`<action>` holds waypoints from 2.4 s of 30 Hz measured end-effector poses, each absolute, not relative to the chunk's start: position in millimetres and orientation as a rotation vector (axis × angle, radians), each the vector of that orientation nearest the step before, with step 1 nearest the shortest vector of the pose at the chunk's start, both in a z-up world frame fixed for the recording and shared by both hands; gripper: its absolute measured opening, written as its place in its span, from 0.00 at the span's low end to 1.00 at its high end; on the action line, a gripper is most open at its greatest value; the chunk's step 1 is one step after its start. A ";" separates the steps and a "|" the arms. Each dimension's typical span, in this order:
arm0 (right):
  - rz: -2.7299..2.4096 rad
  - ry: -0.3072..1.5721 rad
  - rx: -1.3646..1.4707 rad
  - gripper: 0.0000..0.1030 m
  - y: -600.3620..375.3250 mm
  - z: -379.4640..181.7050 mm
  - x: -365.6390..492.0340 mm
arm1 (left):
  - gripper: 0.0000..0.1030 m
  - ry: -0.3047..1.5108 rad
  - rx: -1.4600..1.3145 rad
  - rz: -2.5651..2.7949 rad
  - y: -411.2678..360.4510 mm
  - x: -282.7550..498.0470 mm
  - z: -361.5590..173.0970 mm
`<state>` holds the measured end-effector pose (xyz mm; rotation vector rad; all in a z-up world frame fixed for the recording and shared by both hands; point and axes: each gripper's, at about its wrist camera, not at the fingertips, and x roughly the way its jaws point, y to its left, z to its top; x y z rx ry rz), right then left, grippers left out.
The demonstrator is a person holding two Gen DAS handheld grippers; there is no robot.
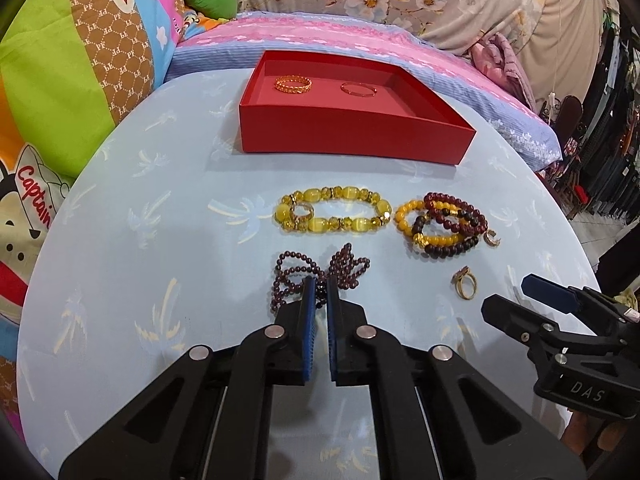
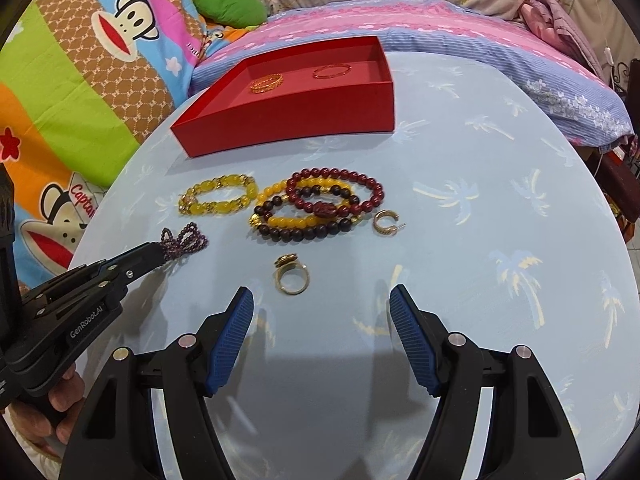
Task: Organize jewelry
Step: 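Grasp the dark garnet bead strand with the left tool, then grasp the gold ring with the right tool while the left tool holds the garnet strand, then lift the garnet strand with the left tool while the right tool lifts the ring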
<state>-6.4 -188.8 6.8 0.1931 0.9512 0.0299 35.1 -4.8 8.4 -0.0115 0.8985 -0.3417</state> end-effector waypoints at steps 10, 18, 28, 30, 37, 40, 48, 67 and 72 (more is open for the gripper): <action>0.034 0.945 0.140 0.57 -173.0 1.6 4.7 | 0.05 0.915 -0.008 -0.346 -3.9 30.7 3.3; 0.011 0.938 0.066 0.26 -162.4 -3.1 14.2 | 0.23 0.913 -0.013 -0.325 1.7 29.8 2.8; 0.017 0.935 0.125 0.17 -170.3 -2.0 12.7 | 0.15 0.907 -0.010 -0.340 -6.2 38.4 1.1; 0.019 0.933 0.131 0.16 -170.9 -1.1 12.3 | 0.11 0.913 -0.019 -0.355 -6.8 38.1 0.8; 0.024 0.931 0.151 0.01 -174.3 1.0 11.4 | 0.04 0.899 -0.011 -0.382 -11.1 34.5 6.3; 0.019 0.924 0.160 0.00 -177.8 2.4 9.6 | 0.04 0.889 -0.010 -0.389 -11.3 32.2 10.1; 0.017 0.900 0.170 0.00 -185.6 11.4 3.6 | 0.04 0.870 -0.038 -0.406 -9.1 29.0 23.1; 0.004 0.920 0.073 0.21 -171.9 -3.4 21.9 | 0.40 0.885 -0.042 -0.365 -5.4 26.3 14.5; 0.001 0.920 0.083 0.18 -173.7 -3.6 21.6 | 0.44 0.885 -0.008 -0.402 -19.0 33.0 13.3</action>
